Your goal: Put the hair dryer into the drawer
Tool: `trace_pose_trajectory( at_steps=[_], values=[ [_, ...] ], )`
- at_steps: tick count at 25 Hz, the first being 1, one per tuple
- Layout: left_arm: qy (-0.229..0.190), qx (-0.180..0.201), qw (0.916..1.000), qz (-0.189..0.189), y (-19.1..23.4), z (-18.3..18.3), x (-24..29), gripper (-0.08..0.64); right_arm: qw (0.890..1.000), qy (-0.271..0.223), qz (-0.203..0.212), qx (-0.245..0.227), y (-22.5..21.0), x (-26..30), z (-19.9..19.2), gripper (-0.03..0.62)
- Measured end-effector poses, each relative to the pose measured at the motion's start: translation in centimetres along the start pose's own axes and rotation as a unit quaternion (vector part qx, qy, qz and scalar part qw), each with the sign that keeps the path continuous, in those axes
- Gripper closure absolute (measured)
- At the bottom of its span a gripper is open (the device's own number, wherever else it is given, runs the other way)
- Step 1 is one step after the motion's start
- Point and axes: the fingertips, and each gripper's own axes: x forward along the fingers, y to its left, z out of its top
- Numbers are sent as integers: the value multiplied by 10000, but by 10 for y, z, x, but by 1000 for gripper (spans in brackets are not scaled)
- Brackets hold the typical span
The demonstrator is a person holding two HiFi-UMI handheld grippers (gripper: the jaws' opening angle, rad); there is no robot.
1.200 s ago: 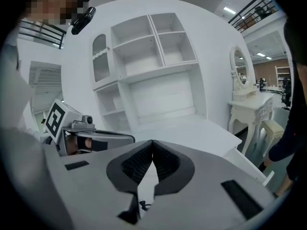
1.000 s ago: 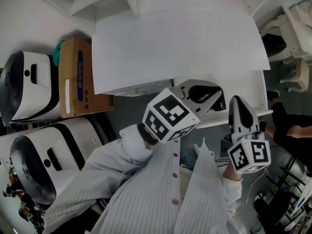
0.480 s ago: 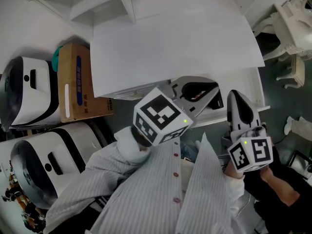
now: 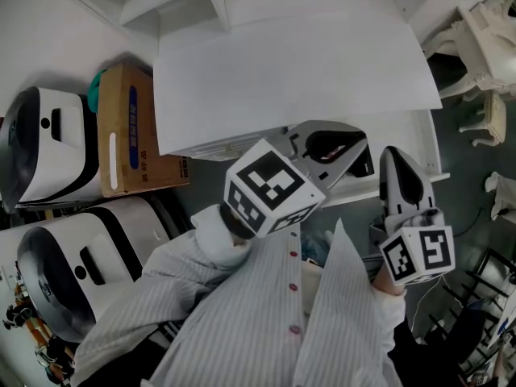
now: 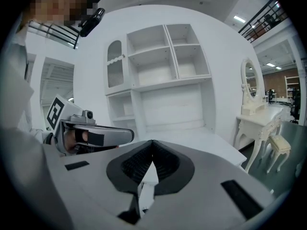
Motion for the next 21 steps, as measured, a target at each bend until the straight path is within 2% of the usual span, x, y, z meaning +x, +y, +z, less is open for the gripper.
trace_pose_trajectory(
  at_steps=[9, 13, 17, 21],
  values=[
    [-139, -42, 9997, 206, 9, 8, -10, 551, 10000, -13, 30, -11, 4, -2, 1, 581],
    [-491, -240, 9979, 353, 19, 20, -17, 551, 10000, -1, 41, -21, 6, -3, 1, 581],
    [-858, -252, 9950, 454, 24, 36, -22, 551, 10000, 0, 42, -56, 6, -5, 2, 581],
    [-1016, -214, 9941, 300, 19, 45, -19, 551, 9999, -19, -32, -95, 4, -11, 4, 581]
  ],
)
